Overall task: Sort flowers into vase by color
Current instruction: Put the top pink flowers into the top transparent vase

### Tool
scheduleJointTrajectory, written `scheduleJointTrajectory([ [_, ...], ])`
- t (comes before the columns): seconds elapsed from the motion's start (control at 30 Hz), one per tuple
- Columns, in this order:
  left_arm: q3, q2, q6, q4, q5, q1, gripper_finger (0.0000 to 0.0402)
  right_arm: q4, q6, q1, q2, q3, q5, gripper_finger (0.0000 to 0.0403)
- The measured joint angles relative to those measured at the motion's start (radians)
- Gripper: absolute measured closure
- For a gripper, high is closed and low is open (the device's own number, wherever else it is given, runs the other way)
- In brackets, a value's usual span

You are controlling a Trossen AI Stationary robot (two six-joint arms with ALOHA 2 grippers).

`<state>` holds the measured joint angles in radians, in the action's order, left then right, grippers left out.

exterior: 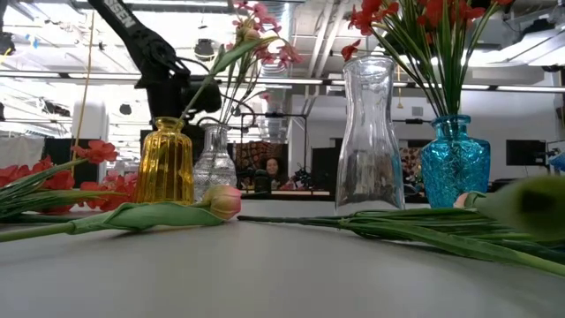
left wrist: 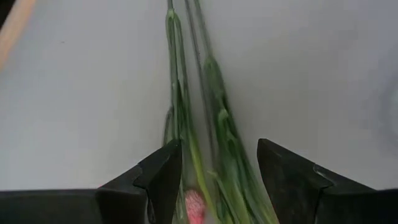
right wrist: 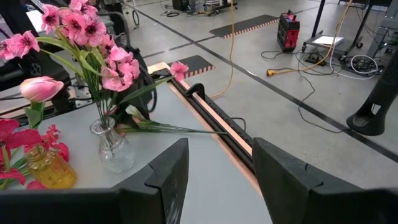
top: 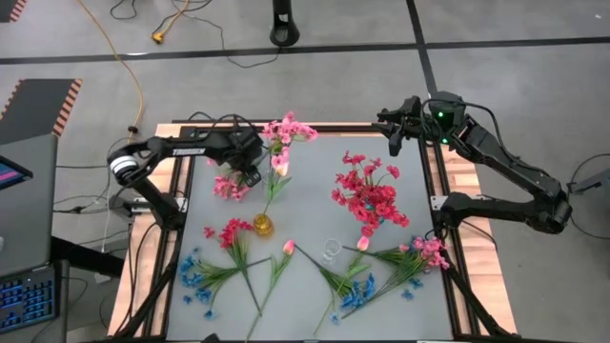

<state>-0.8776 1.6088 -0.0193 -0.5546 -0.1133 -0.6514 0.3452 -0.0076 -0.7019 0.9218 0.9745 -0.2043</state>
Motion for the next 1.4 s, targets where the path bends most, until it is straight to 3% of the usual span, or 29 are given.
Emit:
scheduleJointTrajectory([
  [0.3,-0.004,0.073,-0.057,0.007,-0.004,-0.013,0.0216,0.0,0.0,0.0,0.0,0.0,0.0,0.02],
  [0.63,-0.03,0.073,-0.158,-0.04,-0.038,-0.015,0.0339,0.001,0.0,0.0,0.0,0.0,0.0,0.02],
  [0.8,-0.078,0.076,-0.207,-0.092,-0.173,-0.016,0.0393,0.013,0.0,0.0,0.0,0.0,0.0,0.02],
  [1.03,-0.146,0.076,-0.36,-0.208,-0.325,-0.016,0.0399,0.062,0.0,0.0,0.0,0.0,0.0,0.02],
  [1.4,-0.179,0.074,-0.707,-0.417,-0.452,-0.016,0.0401,0.074,-0.001,0.0,0.0,0.0,0.0,0.02],
])
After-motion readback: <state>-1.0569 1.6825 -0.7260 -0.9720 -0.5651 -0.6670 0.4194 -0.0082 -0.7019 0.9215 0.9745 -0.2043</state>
